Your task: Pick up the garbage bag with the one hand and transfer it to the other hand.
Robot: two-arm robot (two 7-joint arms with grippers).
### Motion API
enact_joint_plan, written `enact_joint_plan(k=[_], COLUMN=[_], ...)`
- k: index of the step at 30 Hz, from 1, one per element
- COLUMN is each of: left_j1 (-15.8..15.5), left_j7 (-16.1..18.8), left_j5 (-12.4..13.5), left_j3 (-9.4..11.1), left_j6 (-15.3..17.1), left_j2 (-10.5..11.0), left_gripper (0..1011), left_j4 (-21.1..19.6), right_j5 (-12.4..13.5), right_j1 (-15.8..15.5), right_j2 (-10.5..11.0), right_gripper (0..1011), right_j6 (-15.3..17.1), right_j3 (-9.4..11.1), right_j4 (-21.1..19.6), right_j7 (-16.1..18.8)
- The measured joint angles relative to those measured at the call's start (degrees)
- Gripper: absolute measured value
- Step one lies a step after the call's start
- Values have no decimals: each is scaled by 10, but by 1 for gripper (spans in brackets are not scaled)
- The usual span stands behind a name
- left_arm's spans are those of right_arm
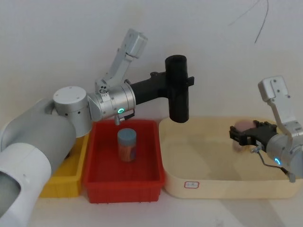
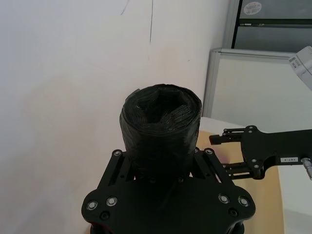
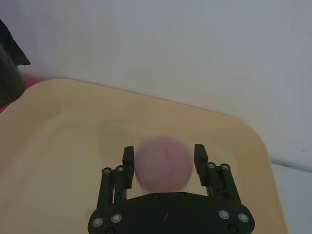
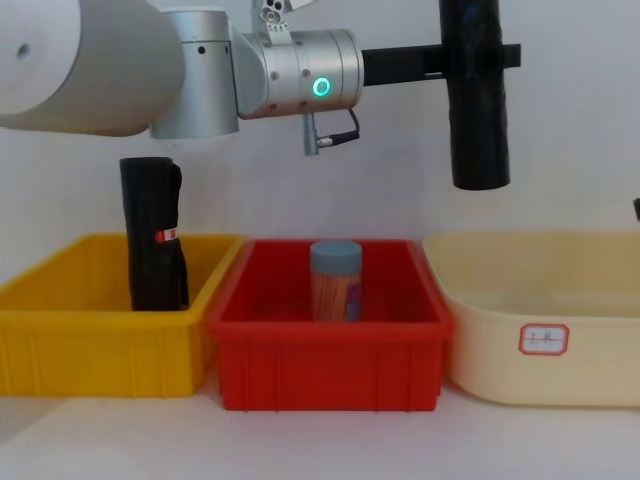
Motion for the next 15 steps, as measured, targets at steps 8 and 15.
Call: enact_joint_plan(k=[8,15], left_j1=[-18,-27], left_j7=[-7,-11], left_j5=[-4,-6], left_j3=[4,6], left_j6=[-16,-24], left_j2=[-16,-24], left_gripper=[411,411], left_j4=[42,66], right_j5=[1,1], right_j1=[2,1], right_j2=[-4,-5], right_gripper=[938,1001], right_j6=[1,1], right_j3=[0,0], right_j4=[7,6], right_j7=[2,5])
